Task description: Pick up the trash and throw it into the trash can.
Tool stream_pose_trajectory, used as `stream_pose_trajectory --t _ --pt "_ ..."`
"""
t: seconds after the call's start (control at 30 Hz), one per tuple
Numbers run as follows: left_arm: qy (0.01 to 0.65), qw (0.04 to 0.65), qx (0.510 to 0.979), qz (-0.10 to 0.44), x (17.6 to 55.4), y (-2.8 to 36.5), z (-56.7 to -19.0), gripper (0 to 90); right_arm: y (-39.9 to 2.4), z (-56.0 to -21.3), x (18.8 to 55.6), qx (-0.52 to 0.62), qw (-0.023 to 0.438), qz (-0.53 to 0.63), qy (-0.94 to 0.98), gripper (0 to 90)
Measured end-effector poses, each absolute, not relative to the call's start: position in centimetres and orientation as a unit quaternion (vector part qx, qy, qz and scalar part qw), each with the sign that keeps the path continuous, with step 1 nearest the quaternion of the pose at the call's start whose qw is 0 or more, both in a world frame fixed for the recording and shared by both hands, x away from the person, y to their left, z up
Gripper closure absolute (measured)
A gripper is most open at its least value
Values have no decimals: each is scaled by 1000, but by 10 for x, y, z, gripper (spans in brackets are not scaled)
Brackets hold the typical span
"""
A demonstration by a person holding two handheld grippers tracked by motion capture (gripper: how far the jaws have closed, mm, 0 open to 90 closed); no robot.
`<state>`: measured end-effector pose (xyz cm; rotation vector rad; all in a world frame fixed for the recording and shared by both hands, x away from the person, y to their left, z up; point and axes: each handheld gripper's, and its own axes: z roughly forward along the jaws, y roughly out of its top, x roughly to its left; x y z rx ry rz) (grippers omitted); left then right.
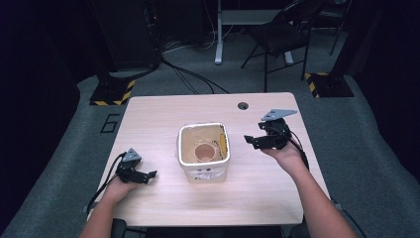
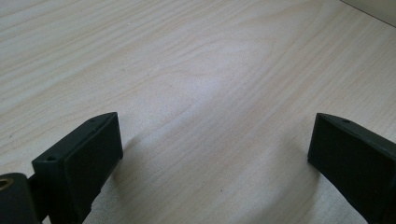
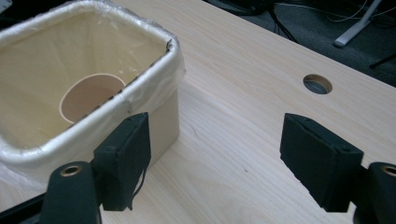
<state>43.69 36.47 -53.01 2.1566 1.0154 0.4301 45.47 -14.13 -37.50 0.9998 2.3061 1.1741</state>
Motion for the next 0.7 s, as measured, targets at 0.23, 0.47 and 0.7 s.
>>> stream_pose_trajectory --t 0.23,0.47,0.7 --pt "392 352 834 165 437 365 -530 29 -146 -394 450 362 201 397 819 266" --pt "391 353 834 165 437 365 -530 29 -153 -416 447 377 205 388 816 266" --pt "391 352 834 166 437 365 -530 29 -160 -437 442 393 215 391 804 279"
